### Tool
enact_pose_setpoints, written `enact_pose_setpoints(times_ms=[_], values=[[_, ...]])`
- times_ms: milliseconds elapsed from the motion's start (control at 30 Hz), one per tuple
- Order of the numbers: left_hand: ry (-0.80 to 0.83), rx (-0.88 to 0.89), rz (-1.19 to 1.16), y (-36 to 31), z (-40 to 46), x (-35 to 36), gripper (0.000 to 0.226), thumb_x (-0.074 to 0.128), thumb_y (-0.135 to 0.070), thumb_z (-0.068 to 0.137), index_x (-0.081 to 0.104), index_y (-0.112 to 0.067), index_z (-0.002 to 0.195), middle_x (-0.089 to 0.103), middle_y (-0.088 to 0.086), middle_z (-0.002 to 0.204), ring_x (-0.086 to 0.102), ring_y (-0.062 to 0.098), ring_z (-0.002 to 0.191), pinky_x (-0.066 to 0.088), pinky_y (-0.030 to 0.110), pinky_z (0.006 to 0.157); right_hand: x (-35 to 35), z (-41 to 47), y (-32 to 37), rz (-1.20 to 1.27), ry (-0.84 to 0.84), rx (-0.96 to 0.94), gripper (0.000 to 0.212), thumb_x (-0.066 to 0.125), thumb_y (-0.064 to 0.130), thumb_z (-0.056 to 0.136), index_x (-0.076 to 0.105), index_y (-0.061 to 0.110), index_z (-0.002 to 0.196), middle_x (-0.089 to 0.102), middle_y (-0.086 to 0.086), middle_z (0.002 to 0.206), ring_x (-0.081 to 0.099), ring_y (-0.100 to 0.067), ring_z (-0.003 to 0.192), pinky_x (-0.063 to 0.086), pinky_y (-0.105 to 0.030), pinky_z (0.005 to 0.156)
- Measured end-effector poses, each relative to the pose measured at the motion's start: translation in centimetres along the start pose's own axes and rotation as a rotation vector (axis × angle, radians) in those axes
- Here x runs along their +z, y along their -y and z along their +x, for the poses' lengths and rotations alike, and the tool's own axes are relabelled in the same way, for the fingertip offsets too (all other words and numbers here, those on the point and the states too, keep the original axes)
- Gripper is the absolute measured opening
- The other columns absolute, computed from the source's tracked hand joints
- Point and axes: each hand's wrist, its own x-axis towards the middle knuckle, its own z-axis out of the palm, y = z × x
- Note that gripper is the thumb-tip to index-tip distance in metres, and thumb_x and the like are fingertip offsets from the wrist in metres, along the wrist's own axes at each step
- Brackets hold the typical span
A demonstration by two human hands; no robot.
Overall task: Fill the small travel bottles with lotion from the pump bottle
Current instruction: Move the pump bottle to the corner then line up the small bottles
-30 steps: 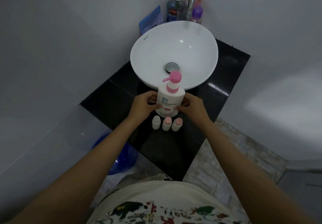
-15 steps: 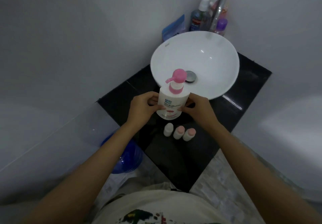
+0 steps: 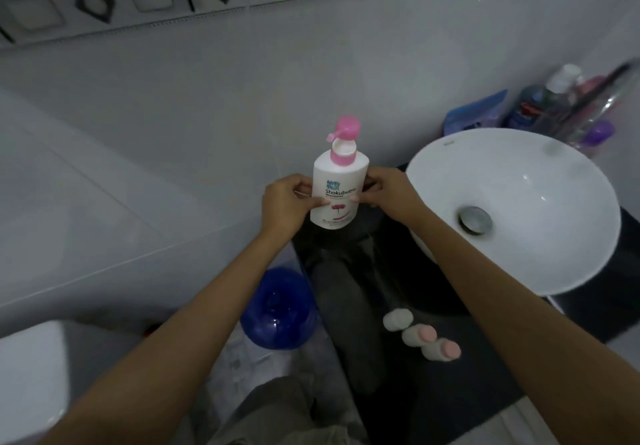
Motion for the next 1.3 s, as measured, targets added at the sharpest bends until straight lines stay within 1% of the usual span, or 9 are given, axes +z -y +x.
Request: enact_pose_setpoints(times_ms=[100, 233, 367, 567, 767, 900, 1067, 1200, 1300], values=[[-0.038, -0.024, 0.043, 1.0, 1.3, 0.0, 0.030, 0.086, -0.019, 0.064, 0.071, -0.010, 0.088, 0.073, 0.004, 0.087, 0.068, 0.013, 0.074, 0.056, 0.027, 0.071, 0.9, 2.6, -0.4, 0.046, 0.046, 0.008, 0.041, 0.073, 0.005, 0.077, 0.064, 0.010, 0.117, 0.069, -0.006, 0.103, 0.062, -0.006, 0.080, 0.053, -0.016, 0.062], [-0.067, -0.077, 0.067, 1.9, 2.7, 0.4, 0.027, 0.085, -0.017, 0.064, 0.069, -0.010, 0.084, 0.072, 0.004, 0.085, 0.065, 0.014, 0.073, 0.054, 0.028, 0.070, 1.7, 5.0, -1.1, 0.104, 0.082, 0.035, 0.042, 0.071, -0.001, 0.076, 0.062, 0.006, 0.117, 0.066, -0.009, 0.101, 0.061, -0.019, 0.090, 0.053, -0.028, 0.070], [-0.081, -0.110, 0.059, 2.8, 3.8, 0.7, 0.028, 0.085, -0.016, 0.065, 0.069, -0.009, 0.087, 0.073, 0.008, 0.090, 0.068, 0.019, 0.080, 0.056, 0.034, 0.077, 2.3, 6.4, -1.1, 0.127, 0.090, 0.044, 0.042, 0.069, -0.005, 0.075, 0.062, 0.000, 0.117, 0.066, -0.014, 0.107, 0.060, -0.018, 0.094, 0.053, -0.027, 0.077], [-0.085, -0.141, 0.033, 3.8, 4.6, 0.7, 0.030, 0.085, -0.014, 0.064, 0.068, -0.007, 0.087, 0.072, 0.010, 0.089, 0.069, 0.022, 0.081, 0.057, 0.040, 0.079, 3.0, 7.4, -1.4, 0.136, 0.091, 0.058, 0.044, 0.068, -0.007, 0.075, 0.060, -0.002, 0.118, 0.065, -0.018, 0.117, 0.059, -0.021, 0.102, 0.050, -0.039, 0.093], [-0.065, -0.088, 0.018, 4.4, 4.0, 0.7, 0.036, 0.083, -0.019, 0.069, 0.066, -0.006, 0.098, 0.072, 0.010, 0.098, 0.067, 0.019, 0.086, 0.057, 0.031, 0.078, 3.6, 7.1, -1.8, 0.143, 0.083, 0.087, 0.047, 0.069, -0.004, 0.075, 0.059, 0.001, 0.120, 0.064, -0.018, 0.119, 0.059, -0.028, 0.111, 0.047, -0.048, 0.098], [-0.027, -0.099, 0.014, 4.6, 3.5, 0.7, 0.039, 0.082, -0.015, 0.069, 0.064, -0.002, 0.102, 0.068, 0.010, 0.100, 0.063, 0.020, 0.090, 0.054, 0.031, 0.082, 2.8, 4.8, -1.0, 0.083, -0.017, 0.109, 0.053, 0.072, 0.006, 0.078, 0.054, 0.004, 0.127, 0.061, -0.010, 0.116, 0.055, -0.016, 0.101, 0.048, -0.023, 0.090], [-0.138, -0.093, 0.022, 5.2, 0.6, 0.5, 0.020, 0.072, -0.006, 0.079, 0.064, -0.005, 0.097, 0.065, 0.010, 0.093, 0.061, 0.019, 0.085, 0.053, 0.030, 0.081, 0.4, -2.9, -0.7, 0.091, -0.124, 0.192, 0.042, 0.072, 0.023, 0.080, 0.061, 0.014, 0.119, 0.067, -0.003, 0.098, 0.063, -0.015, 0.088, 0.049, -0.026, 0.083], [0.090, -0.062, -0.087, 4.1, -3.8, 2.9, 0.013, 0.071, -0.005, 0.081, 0.066, -0.006, 0.093, 0.067, 0.007, 0.086, 0.061, 0.015, 0.078, 0.053, 0.030, 0.081, -1.5, -12.7, -2.7, 0.048, -0.293, 0.256, 0.022, 0.074, 0.027, 0.078, 0.070, 0.016, 0.098, 0.071, -0.001, 0.076, 0.065, -0.007, 0.066, 0.046, -0.007, 0.066], [0.369, 0.027, -0.123, 2.6, -7.3, 5.2, 0.017, 0.076, -0.012, 0.077, 0.069, -0.012, 0.092, 0.069, 0.004, 0.087, 0.064, 0.012, 0.079, 0.052, 0.021, 0.077, -1.3, -18.5, -4.9, 0.015, -0.431, 0.338, 0.022, 0.076, 0.030, 0.075, 0.072, 0.016, 0.090, 0.070, -0.001, 0.075, 0.062, -0.005, 0.065, 0.045, -0.008, 0.063]])
